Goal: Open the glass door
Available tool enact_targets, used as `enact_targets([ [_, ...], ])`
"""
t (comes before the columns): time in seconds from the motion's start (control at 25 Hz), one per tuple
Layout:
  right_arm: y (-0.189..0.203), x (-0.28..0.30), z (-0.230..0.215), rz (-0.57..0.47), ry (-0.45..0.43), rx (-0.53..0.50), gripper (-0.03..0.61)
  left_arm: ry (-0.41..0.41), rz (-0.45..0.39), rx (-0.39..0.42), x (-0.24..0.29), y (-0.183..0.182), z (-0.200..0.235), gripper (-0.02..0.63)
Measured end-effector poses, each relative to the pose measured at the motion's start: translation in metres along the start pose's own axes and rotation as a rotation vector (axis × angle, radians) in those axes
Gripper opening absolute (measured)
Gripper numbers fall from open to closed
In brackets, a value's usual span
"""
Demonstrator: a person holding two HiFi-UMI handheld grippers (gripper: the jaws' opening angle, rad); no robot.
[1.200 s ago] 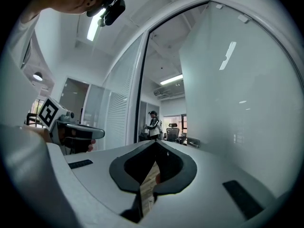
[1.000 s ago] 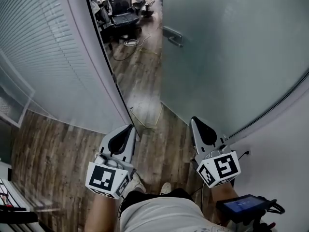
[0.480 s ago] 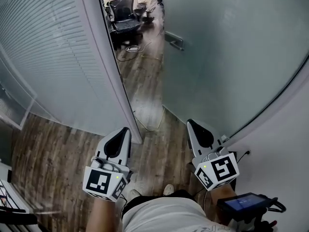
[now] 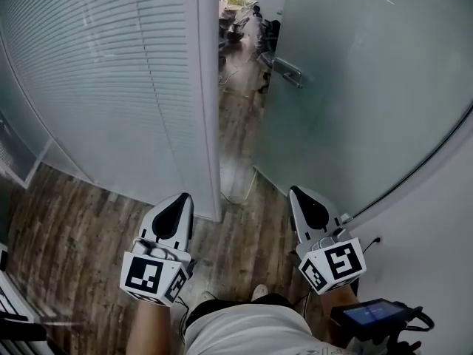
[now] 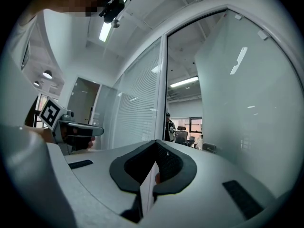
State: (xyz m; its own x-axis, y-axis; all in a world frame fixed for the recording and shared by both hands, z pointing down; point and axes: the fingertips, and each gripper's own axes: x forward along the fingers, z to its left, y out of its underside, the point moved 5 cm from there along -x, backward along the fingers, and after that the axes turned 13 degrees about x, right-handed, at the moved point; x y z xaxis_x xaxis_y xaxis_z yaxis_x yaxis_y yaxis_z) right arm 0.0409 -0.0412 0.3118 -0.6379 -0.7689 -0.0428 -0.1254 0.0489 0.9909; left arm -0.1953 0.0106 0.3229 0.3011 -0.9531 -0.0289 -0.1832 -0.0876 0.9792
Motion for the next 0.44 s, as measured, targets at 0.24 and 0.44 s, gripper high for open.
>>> enact_targets([
  [0.24, -0.026, 0.019, 0.018, 0.015, 0.008, -0.020, 0.002, 0.009, -0.001, -0.021, 0.000, -0.019, 0.025, -0.001],
  [0.44, -0.065, 0.043, 0.023, 0.030, 0.010, -0.033, 0.002, 0.012, 0.002, -0.039, 0.013, -0.050, 0.049, -0.001],
])
